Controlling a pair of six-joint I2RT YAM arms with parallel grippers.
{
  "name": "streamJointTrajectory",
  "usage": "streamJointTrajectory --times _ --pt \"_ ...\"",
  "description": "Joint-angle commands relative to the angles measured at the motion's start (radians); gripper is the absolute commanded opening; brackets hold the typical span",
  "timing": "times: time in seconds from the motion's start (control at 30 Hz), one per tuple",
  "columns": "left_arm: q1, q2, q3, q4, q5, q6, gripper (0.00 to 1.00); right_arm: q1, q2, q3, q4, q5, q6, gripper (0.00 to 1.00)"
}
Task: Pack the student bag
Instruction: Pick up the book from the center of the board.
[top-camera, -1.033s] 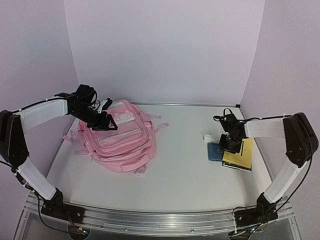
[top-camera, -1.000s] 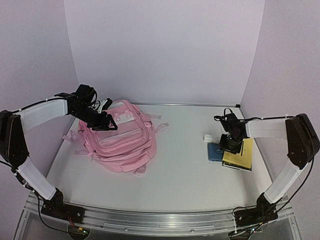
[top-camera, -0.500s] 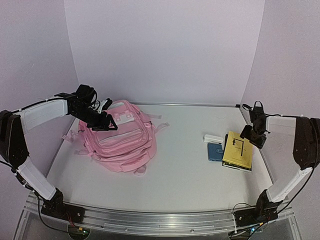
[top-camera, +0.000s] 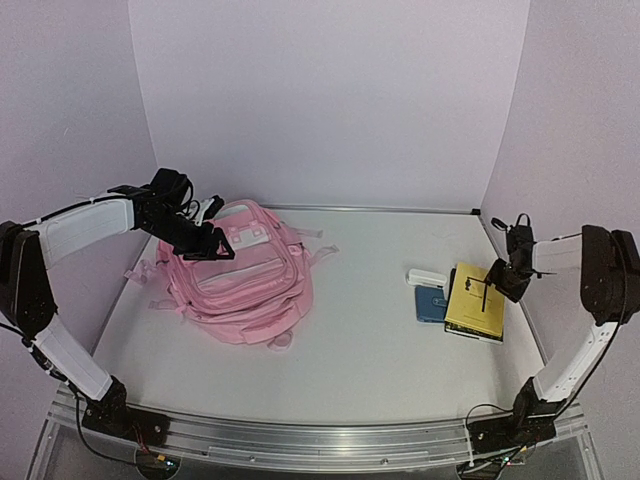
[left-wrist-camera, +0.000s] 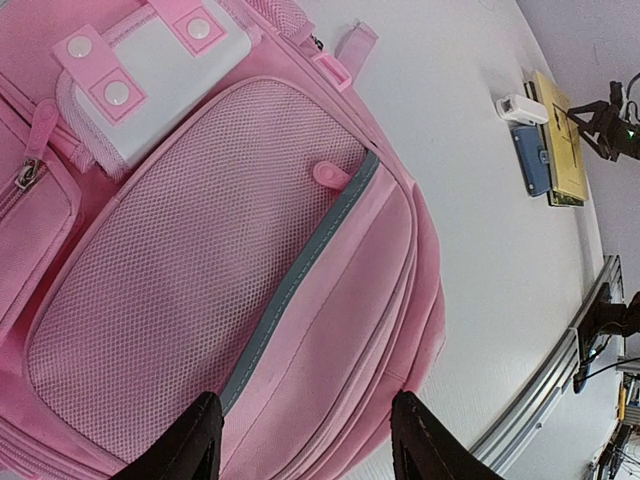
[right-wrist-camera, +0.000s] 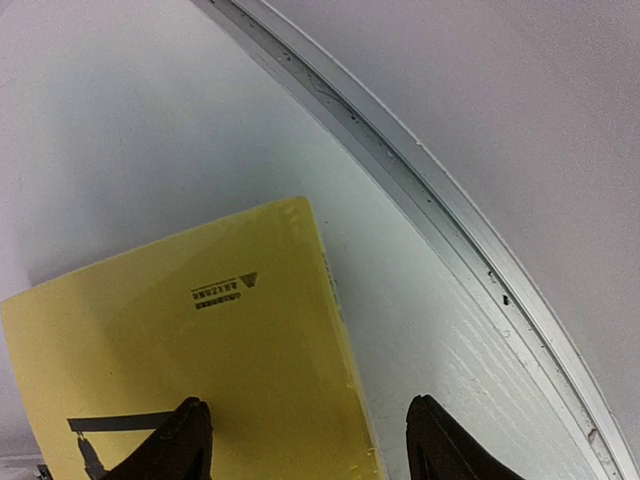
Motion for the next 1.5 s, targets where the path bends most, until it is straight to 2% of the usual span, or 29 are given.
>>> streamJointTrajectory --times 0.0,0.23,0.53,0.7,0.8,0.87,1.03,1.47 --pt "0.005 -0.036 -0.007 0.028 -0.002 -0.009 0.58 -0.002 -0.004 -0.037 0.045 -0.111 -0.030 0.57" --pt "0.005 -0.026 -0.004 0.027 -0.001 -0.009 0.58 -0.002 -0.012 -0.059 0.070 -0.234 -0.056 0.48" --pt "-0.003 -0.033 -0.012 0.064 0.044 -0.037 0.58 0.013 -0.016 -0.078 0.070 -0.385 -0.064 0.47" --pt "-0.112 -0.033 -0.007 0.153 0.067 -0.168 0.59 0.030 -0.011 -0.077 0.060 -0.370 -0.045 0.50" --pt "-0.218 -0.006 -0.015 0.279 0.074 -0.305 0.60 0.031 -0.016 -0.080 0.034 -0.309 -0.016 0.56" --pt "-0.271 0.029 -0.042 0.434 0.104 -0.416 0.60 0.030 -0.033 -0.096 0.028 -0.276 0.000 0.58" --pt "-0.379 0.152 -0.041 0.729 0.087 -0.612 0.60 0.029 -0.069 -0.130 0.026 -0.287 0.014 0.66" --pt "-0.539 0.556 0.059 1.250 0.146 -0.984 0.58 0.030 -0.104 -0.231 0.034 -0.437 -0.005 0.66"
